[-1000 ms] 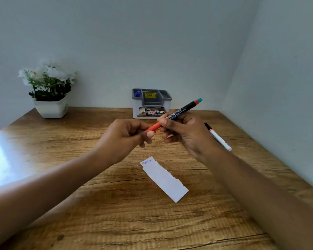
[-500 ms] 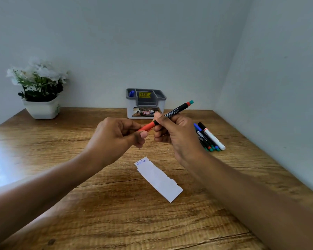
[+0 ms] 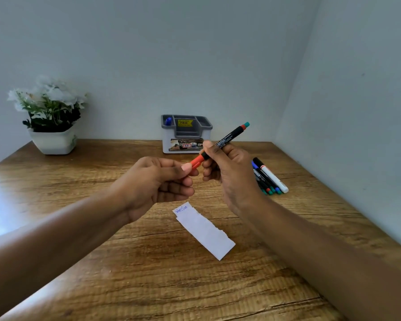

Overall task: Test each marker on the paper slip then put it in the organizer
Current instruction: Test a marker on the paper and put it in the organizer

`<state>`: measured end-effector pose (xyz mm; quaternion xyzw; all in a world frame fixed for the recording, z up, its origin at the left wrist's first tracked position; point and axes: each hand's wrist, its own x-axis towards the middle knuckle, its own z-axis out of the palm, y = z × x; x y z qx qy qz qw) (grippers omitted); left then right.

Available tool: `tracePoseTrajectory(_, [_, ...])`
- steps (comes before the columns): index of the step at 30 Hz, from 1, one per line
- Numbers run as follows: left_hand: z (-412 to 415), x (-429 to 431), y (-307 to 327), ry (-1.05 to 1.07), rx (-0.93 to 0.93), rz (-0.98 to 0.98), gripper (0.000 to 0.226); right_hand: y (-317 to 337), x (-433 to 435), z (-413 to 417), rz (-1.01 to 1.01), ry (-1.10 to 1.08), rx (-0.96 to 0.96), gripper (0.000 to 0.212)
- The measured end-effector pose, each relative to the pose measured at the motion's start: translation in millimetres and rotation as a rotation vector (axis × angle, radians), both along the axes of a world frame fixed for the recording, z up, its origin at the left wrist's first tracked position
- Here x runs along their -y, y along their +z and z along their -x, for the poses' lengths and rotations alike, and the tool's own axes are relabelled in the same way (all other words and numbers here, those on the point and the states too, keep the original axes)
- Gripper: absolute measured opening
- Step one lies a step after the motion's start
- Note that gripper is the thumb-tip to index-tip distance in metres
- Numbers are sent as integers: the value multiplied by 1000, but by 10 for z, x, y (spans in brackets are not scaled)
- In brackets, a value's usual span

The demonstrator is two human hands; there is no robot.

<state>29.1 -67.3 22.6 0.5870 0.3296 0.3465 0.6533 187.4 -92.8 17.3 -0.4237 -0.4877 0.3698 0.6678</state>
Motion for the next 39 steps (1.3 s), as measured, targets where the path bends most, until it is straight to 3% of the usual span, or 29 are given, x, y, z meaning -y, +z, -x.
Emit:
tracePoseTrajectory(3, [18, 2, 59, -55, 38, 37, 23, 31, 24, 46, -19, 11, 16, 20])
tracePoseTrajectory(7, [132, -48, -58, 165, -223, -392, 19, 221, -97, -405, 18, -252, -306, 19])
tracePoseTrajectory(9, [192, -72, -93, 223, -184, -428, 26, 289, -102, -651, -10, -340, -303, 17])
tracePoseTrajectory(11, [225, -79, -108, 202, -199, -491, 20, 229, -92, -591, 19, -255, -209, 18])
tracePoseTrajectory(15, [444, -70, -187, 18, -477, -1125, 30, 98, -76, -326, 90, -62, -114, 18])
tracePoseTrajectory(17, [538, -62, -253, -128, -459, -1248, 34, 134, -49, -347, 122, 6, -151, 18])
tracePoseTrajectory(19, [559, -68, -294, -249, -433, -1301, 27, 162, 7, -342, 141, 39, -134, 17])
tracePoseTrajectory(22, [561, -100, -359, -372, -473, -1358, 25, 103, 145, -233, 181, 63, 38, 3])
tracePoseTrajectory(25, [577, -122, -416, -441, -517, -1382, 27, -28, 274, -98, 275, 98, 177, 10])
tracePoseTrajectory(30, [568, -148, -506, -406, -568, -1423, 27, -198, 267, 24, 343, 156, 281, 6])
tracePoseTrajectory(39, [560, -198, -555, -415, -579, -1387, 31, -382, 206, 42, 277, 163, 488, 8])
